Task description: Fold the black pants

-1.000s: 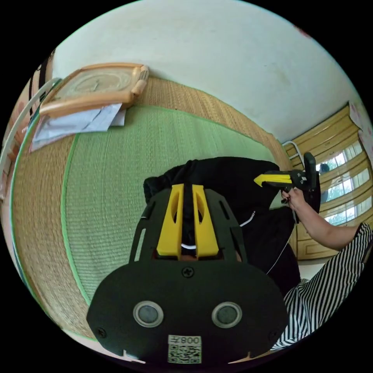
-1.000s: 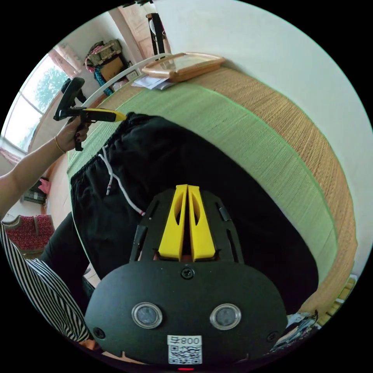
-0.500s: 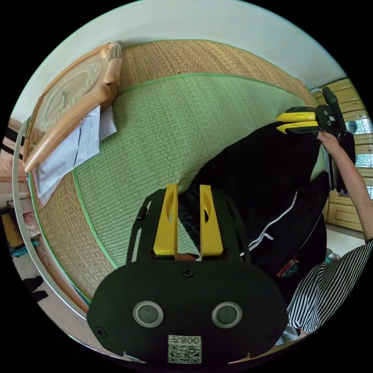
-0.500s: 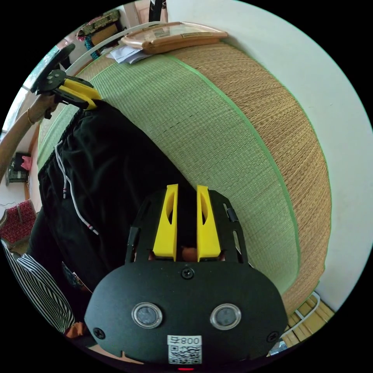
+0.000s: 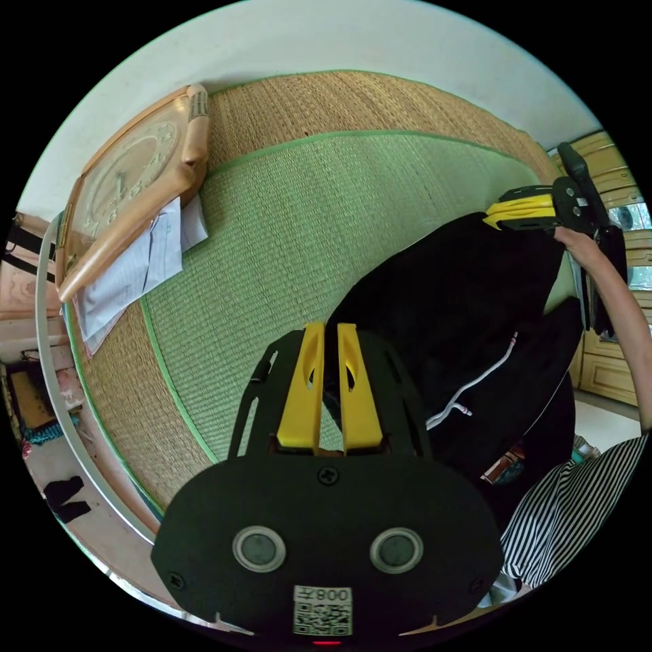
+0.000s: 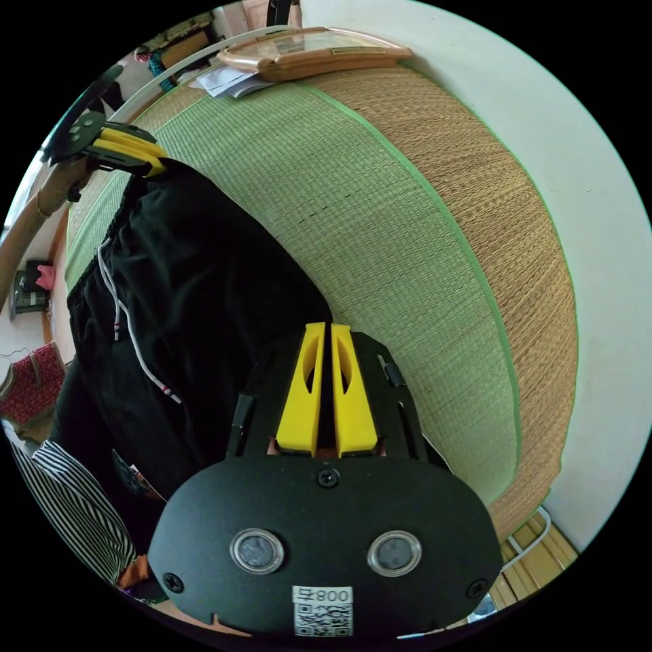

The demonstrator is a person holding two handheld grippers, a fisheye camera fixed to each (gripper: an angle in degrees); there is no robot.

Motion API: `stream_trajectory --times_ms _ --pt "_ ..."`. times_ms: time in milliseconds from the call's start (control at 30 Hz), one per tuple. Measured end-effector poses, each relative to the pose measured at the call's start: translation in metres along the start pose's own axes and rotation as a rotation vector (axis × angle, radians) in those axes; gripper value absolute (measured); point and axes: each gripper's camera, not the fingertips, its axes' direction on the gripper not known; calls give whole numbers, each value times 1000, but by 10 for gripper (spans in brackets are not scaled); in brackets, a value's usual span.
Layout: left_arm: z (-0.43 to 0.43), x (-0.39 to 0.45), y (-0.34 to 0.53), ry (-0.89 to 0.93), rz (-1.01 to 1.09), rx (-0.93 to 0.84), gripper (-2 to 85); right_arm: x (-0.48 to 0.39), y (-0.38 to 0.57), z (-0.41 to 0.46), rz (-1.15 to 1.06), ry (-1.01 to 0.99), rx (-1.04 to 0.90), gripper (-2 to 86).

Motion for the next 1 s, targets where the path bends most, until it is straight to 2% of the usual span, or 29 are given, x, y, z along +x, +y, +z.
stream_trajectory --times_ms 567,1000 --pt "-88 182 56 -34 -12 154 17 -12 39 -7 113 -12 96 9" --pt "-100 301 144 -45 44 161 13 -64 119 26 125 -16 112 11"
